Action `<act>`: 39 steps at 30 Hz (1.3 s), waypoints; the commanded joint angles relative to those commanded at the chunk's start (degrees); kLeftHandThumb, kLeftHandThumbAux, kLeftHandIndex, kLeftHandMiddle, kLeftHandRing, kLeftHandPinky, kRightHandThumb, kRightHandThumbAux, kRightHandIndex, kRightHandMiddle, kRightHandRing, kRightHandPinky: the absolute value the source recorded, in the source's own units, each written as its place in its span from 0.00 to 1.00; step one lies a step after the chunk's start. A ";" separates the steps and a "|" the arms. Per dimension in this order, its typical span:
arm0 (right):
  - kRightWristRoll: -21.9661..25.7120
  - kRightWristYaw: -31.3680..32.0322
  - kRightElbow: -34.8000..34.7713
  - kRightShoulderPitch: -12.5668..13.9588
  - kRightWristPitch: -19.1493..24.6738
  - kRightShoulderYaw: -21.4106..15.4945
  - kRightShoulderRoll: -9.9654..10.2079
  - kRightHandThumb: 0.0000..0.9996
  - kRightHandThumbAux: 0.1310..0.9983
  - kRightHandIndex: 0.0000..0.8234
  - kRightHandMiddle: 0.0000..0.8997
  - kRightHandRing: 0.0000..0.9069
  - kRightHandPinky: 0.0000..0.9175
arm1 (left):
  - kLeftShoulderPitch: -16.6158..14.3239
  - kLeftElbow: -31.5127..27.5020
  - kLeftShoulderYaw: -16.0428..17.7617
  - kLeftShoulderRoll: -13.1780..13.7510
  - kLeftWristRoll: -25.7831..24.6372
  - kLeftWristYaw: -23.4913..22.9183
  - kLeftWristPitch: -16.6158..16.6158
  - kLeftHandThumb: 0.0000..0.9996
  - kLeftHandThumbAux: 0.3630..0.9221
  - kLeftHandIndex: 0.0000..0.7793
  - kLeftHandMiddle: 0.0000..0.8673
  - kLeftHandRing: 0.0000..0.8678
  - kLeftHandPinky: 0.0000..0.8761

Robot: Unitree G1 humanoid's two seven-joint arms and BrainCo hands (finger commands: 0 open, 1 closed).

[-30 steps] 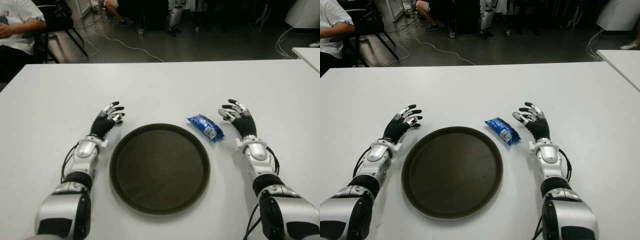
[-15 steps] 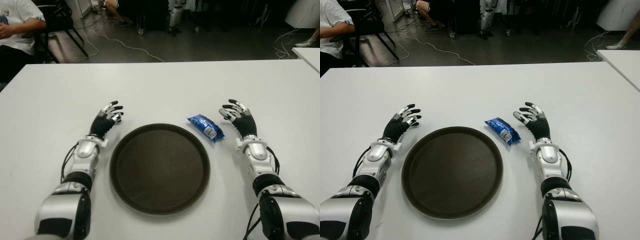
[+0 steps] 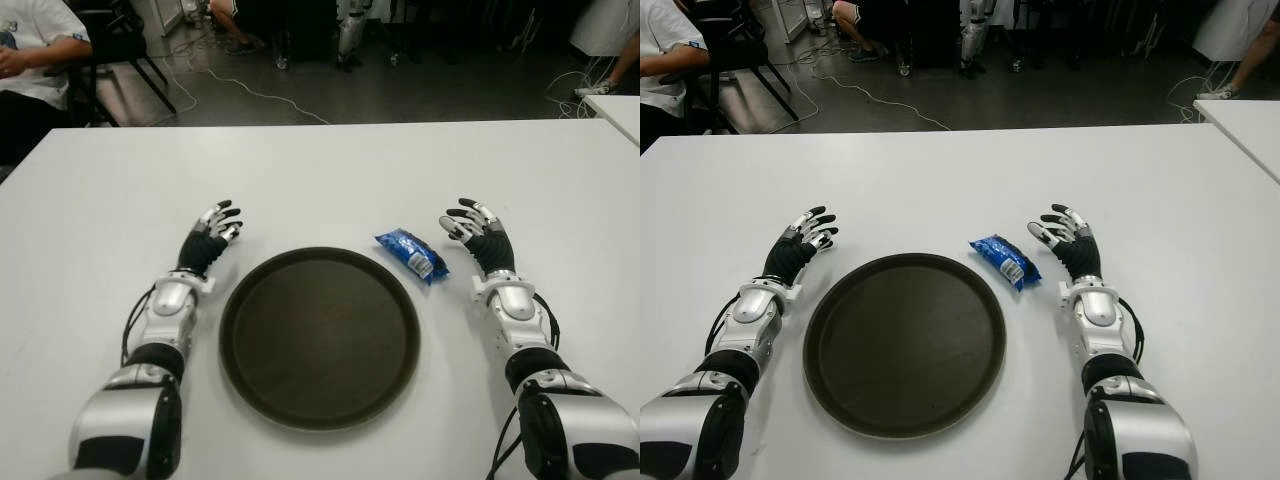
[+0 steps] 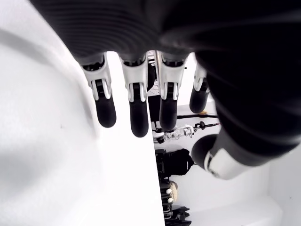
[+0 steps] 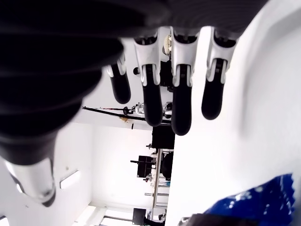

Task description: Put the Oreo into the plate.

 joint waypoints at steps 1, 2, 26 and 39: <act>-0.03 -0.02 0.00 0.01 -0.02 0.03 -0.01 0.05 0.55 0.26 0.35 0.38 0.37 | 0.00 0.01 0.05 -0.01 -0.03 -0.03 -0.01 0.18 0.56 0.13 0.20 0.20 0.20; -0.04 -0.03 0.01 0.01 -0.03 0.04 -0.02 0.05 0.55 0.26 0.35 0.38 0.36 | -0.01 0.03 0.10 -0.02 -0.03 -0.05 -0.02 0.19 0.56 0.13 0.20 0.20 0.20; -0.22 -0.36 0.05 -0.05 0.06 0.53 -0.22 0.04 0.60 0.26 0.35 0.38 0.39 | -0.14 0.18 0.79 -0.19 0.08 -0.09 0.22 0.17 0.57 0.12 0.19 0.18 0.17; -0.03 -0.78 -0.05 -0.16 0.79 0.43 -0.10 0.01 0.57 0.27 0.37 0.40 0.39 | -0.12 0.34 0.83 -0.06 0.40 -0.18 -0.02 0.18 0.56 0.12 0.19 0.19 0.19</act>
